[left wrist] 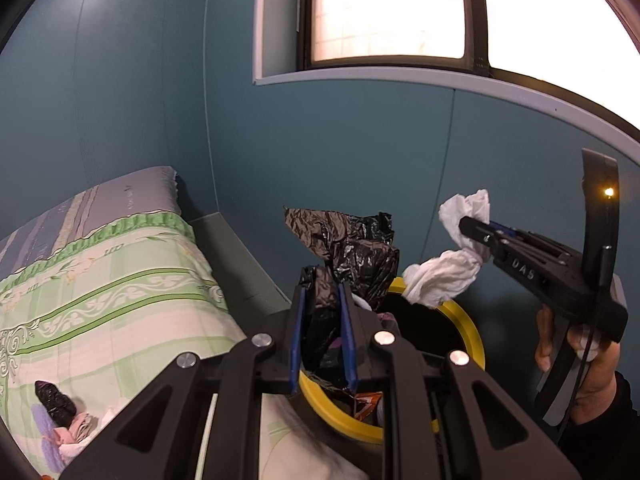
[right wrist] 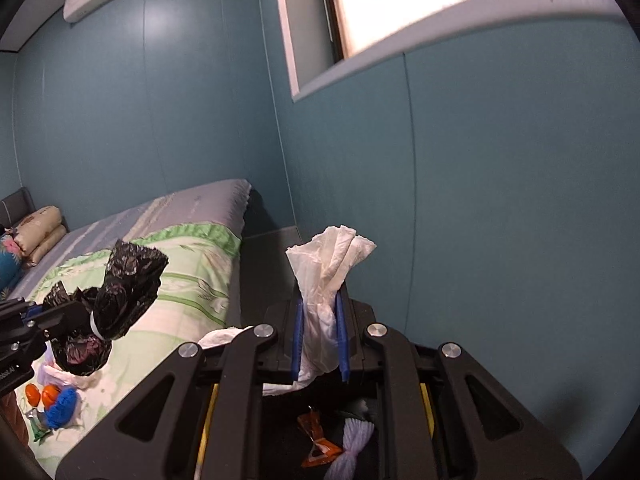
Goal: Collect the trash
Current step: 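Carry the black bag and white tissue over the yellow-rimmed bin with both tools, then open both tools to drop the black bag and tissue into the bin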
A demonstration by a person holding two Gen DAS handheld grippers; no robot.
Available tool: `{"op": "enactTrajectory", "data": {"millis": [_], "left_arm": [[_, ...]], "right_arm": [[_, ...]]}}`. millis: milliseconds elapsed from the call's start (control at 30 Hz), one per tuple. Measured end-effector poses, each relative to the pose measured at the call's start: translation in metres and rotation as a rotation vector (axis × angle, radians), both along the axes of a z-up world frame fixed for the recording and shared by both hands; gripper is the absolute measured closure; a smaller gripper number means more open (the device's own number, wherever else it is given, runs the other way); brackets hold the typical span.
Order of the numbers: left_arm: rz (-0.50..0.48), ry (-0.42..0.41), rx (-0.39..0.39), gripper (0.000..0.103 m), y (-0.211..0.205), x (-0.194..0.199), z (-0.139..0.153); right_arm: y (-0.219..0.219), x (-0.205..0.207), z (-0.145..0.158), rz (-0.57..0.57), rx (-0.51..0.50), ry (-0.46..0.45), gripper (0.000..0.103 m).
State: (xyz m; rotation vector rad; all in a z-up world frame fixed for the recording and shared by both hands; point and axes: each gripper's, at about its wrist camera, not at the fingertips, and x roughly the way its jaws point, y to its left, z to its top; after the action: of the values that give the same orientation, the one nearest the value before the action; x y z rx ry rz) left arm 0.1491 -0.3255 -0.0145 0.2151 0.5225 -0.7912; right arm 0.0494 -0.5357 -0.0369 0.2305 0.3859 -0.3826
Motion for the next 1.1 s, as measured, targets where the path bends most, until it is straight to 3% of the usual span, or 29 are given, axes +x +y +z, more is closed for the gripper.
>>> {"op": "enactTrajectory", "data": {"millis": [233, 700, 767, 833, 900, 1000, 1100], "left_arm": [[-0.029, 0.011, 0.020, 0.088, -0.027, 0.007, -0.017], [-0.059, 0.056, 0.016, 0.087, -0.056, 0.020, -0.042], [-0.055, 0.059, 0.014, 0.084, -0.058, 0.020, -0.043], [-0.046, 0.064, 0.011, 0.074, -0.060, 0.020, -0.044], [-0.036, 0.070, 0.006, 0.069, -0.060, 0.021, -0.045], [-0.028, 0.079, -0.008, 0.056, -0.057, 0.023, -0.044], [-0.019, 0.072, -0.018, 0.055, -0.053, 0.023, -0.040]], "right_arm": [[-0.009, 0.004, -0.024, -0.030, 0.007, 0.047, 0.090], [-0.022, 0.010, -0.044, -0.050, 0.008, 0.089, 0.089], [-0.026, 0.023, -0.043, -0.049, 0.012, 0.097, 0.088], [-0.028, 0.032, -0.044, -0.053, 0.015, 0.106, 0.086], [-0.031, 0.037, -0.045, -0.057, 0.022, 0.110, 0.076], [-0.036, 0.040, -0.048, -0.061, 0.036, 0.112, 0.071], [-0.037, 0.040, -0.047, -0.067, 0.045, 0.107, 0.064]]}}
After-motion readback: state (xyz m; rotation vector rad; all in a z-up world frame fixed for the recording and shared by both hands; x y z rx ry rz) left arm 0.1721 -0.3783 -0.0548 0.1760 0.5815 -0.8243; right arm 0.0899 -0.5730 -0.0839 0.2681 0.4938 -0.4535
